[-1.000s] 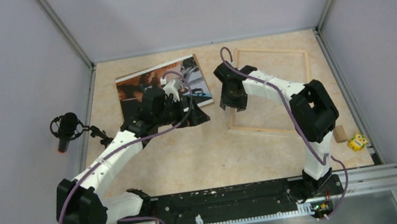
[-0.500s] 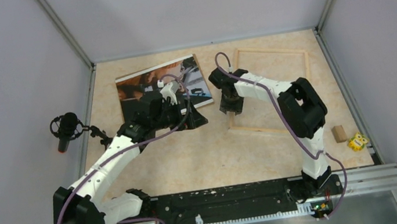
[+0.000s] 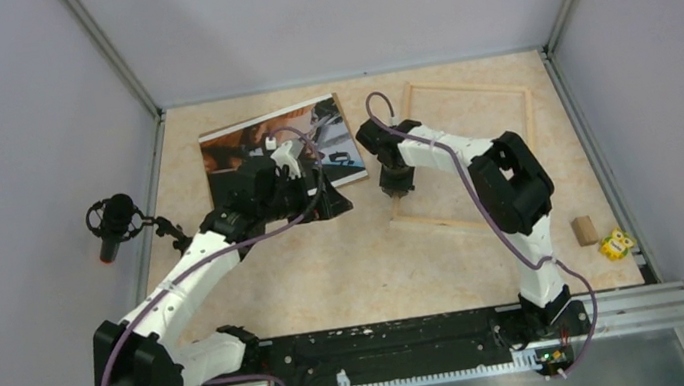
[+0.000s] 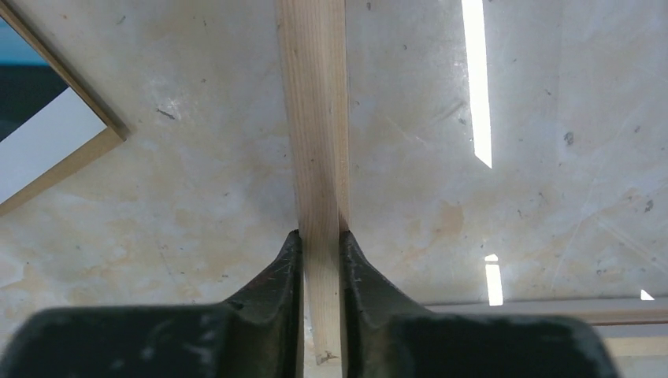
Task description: Put the photo into the frame
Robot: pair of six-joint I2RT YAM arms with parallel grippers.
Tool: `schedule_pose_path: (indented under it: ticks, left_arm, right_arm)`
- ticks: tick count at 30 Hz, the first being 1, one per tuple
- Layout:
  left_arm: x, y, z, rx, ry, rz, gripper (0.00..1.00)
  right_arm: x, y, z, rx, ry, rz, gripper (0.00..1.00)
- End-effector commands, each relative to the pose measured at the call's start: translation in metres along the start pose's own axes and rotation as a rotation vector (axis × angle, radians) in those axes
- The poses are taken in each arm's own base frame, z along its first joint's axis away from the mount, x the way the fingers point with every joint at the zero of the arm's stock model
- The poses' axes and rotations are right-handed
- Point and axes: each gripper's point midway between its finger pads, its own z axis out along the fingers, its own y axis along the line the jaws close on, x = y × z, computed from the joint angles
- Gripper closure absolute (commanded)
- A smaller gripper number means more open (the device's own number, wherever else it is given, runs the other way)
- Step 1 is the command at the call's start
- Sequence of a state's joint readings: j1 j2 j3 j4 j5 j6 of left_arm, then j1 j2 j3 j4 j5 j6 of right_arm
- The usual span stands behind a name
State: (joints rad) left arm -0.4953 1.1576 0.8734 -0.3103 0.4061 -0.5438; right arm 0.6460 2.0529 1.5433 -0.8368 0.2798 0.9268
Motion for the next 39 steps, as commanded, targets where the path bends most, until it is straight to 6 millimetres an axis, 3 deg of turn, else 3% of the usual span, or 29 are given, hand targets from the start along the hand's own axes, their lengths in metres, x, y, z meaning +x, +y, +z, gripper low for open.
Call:
schedule_pose_path:
  ticks: [1,2,7,15,21,28,31,33,39]
  left_arm:
    - [-0.021,-0.002,0.0,0.025,-0.048,0.009,0.02]
    - [-0.022,0.0,0.002,0.033,-0.048,-0.011,0.02]
    - [-0.036,-0.001,0.02,0.156,-0.025,-0.177,0.02]
    - [-0.046,-0.006,0.088,0.426,0.1,-0.456,0.02]
    - [-0.066,-0.007,0.137,0.503,0.087,-0.388,0.02]
    - [-0.068,-0.012,0.189,0.657,0.138,-0.404,0.02]
    - [-0.067,0.003,0.21,0.582,0.135,-0.461,0.02]
    - [-0.066,0.007,0.22,0.56,0.137,-0.464,0.02]
    - [-0.07,-0.01,0.233,0.689,0.145,-0.461,0.05]
  right_arm:
    - [-0.017,0.014,-0.017,-0.04,-0.056,0.023,0.96]
    - [-0.02,0.012,-0.023,-0.045,-0.066,0.017,1.0]
    - [-0.025,0.009,-0.045,-0.118,-0.105,-0.065,1.0]
    - [-0.016,0.012,-0.07,-0.285,-0.11,-0.133,1.0]
    - [-0.008,0.013,-0.084,-0.358,-0.093,-0.163,1.0]
    - [-0.002,0.015,-0.086,-0.393,-0.083,-0.172,1.0]
    - [-0.003,0.017,-0.09,-0.416,-0.087,-0.171,1.0]
    - [-0.003,0.018,-0.091,-0.427,-0.091,-0.173,1.0]
    - [0.001,0.022,-0.094,-0.496,-0.082,-0.178,1.0]
